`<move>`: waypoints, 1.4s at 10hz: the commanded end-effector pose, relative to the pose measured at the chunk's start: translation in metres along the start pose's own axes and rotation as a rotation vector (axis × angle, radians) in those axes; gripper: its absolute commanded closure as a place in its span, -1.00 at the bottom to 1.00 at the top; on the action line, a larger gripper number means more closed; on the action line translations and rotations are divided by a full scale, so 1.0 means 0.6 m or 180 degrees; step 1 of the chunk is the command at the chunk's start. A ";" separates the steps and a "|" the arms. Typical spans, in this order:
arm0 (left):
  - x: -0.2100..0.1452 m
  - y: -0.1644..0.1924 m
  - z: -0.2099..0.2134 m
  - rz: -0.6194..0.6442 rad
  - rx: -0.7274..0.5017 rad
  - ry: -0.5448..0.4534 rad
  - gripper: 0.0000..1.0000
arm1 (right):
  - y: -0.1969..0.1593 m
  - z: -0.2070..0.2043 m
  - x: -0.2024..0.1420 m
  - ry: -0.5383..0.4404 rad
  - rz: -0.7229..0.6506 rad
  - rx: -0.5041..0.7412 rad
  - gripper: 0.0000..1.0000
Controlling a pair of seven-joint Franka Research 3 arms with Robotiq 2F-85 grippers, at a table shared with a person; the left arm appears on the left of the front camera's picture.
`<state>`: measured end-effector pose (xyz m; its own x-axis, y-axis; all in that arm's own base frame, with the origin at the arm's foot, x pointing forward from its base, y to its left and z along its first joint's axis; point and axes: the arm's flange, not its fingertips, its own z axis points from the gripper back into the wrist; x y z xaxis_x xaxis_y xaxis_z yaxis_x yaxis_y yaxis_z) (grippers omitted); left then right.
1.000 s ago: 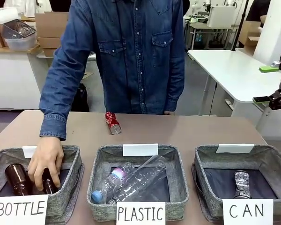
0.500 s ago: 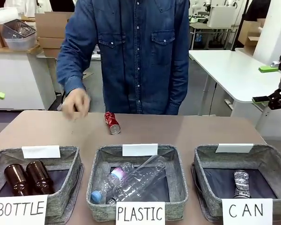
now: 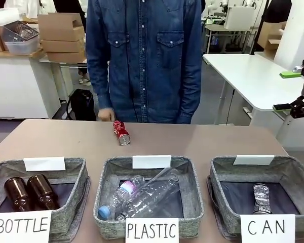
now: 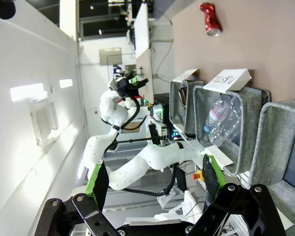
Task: Sort the can waste into the basket.
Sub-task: Pick up the can waste from the table and place it in the right Fabric basket.
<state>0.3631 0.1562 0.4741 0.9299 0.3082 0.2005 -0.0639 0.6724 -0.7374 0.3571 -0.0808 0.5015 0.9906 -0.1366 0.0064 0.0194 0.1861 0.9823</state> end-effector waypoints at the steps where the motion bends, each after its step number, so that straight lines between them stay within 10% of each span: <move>1: 0.028 -0.105 -0.108 -0.0505 0.0102 0.0199 -1.00 | 0.002 0.005 -0.001 0.0039 0.0061 -0.0015 -1.00; 8: 0.152 -0.370 -0.654 -0.0880 0.1116 0.1230 -1.00 | 0.002 0.005 -0.001 0.0039 0.0061 -0.0015 -1.00; 14: 0.199 -0.347 -0.738 -0.0584 0.1709 0.1279 -1.00 | 0.002 0.005 -0.001 0.0039 0.0061 -0.0015 -1.00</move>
<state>0.6414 -0.2429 0.3653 0.9979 -0.0600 -0.0239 0.0503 0.9541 -0.2952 0.3571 -0.0805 0.5014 0.9907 -0.1359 0.0062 0.0195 0.1863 0.9823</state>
